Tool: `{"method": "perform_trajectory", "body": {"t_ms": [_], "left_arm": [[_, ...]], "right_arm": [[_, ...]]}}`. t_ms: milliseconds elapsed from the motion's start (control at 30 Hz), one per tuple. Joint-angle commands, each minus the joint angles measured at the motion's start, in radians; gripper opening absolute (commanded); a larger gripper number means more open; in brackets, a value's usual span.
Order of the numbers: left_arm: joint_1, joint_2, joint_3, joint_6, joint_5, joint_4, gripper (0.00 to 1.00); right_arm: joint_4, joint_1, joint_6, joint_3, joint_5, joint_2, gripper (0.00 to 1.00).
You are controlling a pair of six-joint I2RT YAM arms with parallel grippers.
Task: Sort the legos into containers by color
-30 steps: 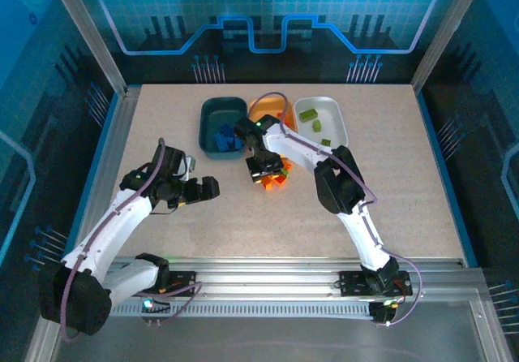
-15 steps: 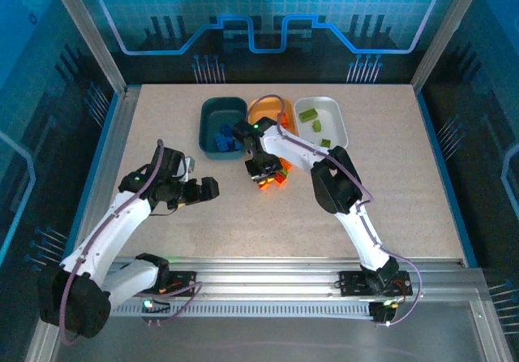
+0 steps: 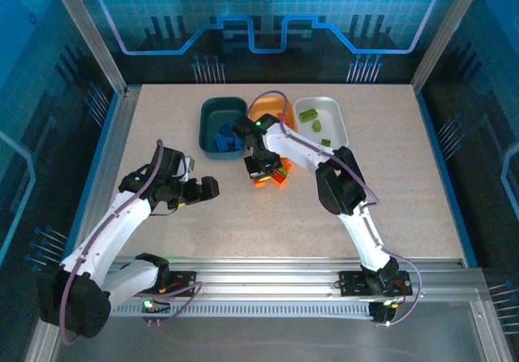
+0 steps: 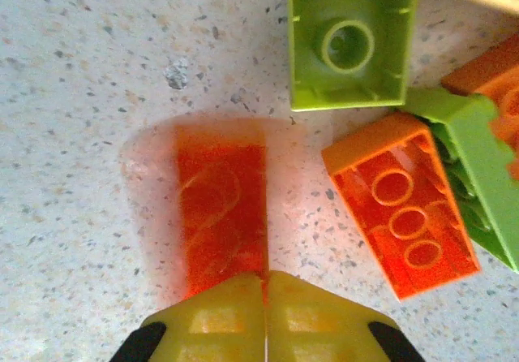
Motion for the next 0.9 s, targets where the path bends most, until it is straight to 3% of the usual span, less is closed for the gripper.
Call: {"method": "perform_trajectory", "body": {"t_ms": [0,300,567,733,867], "left_arm": [[0.008,0.011,-0.001,-0.006,0.02,0.008,0.99],[0.008,0.05,0.024,-0.006,0.036,0.018,0.99],[0.008,0.07,0.03,-0.008,0.041,0.014,0.99],[0.004,0.11,0.041,-0.006,0.077,0.021,0.99],[-0.003,0.154,0.063,-0.019,0.104,0.035,0.99]], "right_arm": [[-0.009,-0.021,0.031,0.004,-0.045,-0.094,0.02],[0.042,-0.17,0.064,0.064,-0.171,-0.137,0.02],[-0.004,-0.295,0.068,0.345,-0.207,0.092,0.03],[-0.012,-0.329,0.08,0.483,-0.236,0.205,0.12],[-0.002,-0.341,0.072,0.478,-0.243,0.192,0.2]]}}
